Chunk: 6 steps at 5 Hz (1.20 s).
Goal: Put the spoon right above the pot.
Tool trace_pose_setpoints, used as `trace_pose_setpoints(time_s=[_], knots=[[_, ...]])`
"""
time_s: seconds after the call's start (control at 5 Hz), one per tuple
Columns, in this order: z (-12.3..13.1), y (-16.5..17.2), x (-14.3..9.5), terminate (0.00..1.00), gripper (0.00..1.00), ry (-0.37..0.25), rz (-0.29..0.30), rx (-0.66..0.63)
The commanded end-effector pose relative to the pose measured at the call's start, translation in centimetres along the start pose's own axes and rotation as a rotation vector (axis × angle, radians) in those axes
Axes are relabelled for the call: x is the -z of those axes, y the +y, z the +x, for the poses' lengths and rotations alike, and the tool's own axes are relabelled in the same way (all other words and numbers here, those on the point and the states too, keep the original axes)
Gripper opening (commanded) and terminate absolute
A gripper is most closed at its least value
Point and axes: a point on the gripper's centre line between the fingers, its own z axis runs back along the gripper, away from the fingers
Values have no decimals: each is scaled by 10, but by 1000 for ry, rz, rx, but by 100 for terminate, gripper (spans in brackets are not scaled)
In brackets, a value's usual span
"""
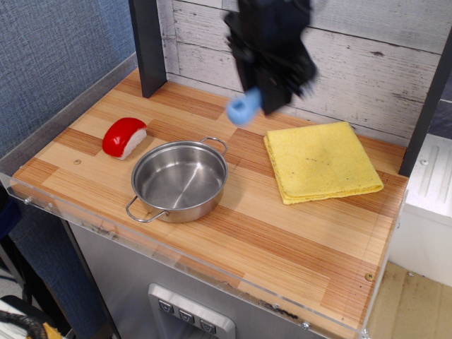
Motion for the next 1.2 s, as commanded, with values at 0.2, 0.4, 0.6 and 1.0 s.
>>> trace_pose_setpoints(time_s=[0.2, 0.4, 0.6, 1.0], knots=[[-37, 91, 5, 0, 0, 24, 75, -177], [-45, 107, 17, 0, 0, 48, 91, -216], [-44, 120, 32, 0, 0, 55, 90, -261], [-33, 129, 70, 0, 0, 64, 75, -295]])
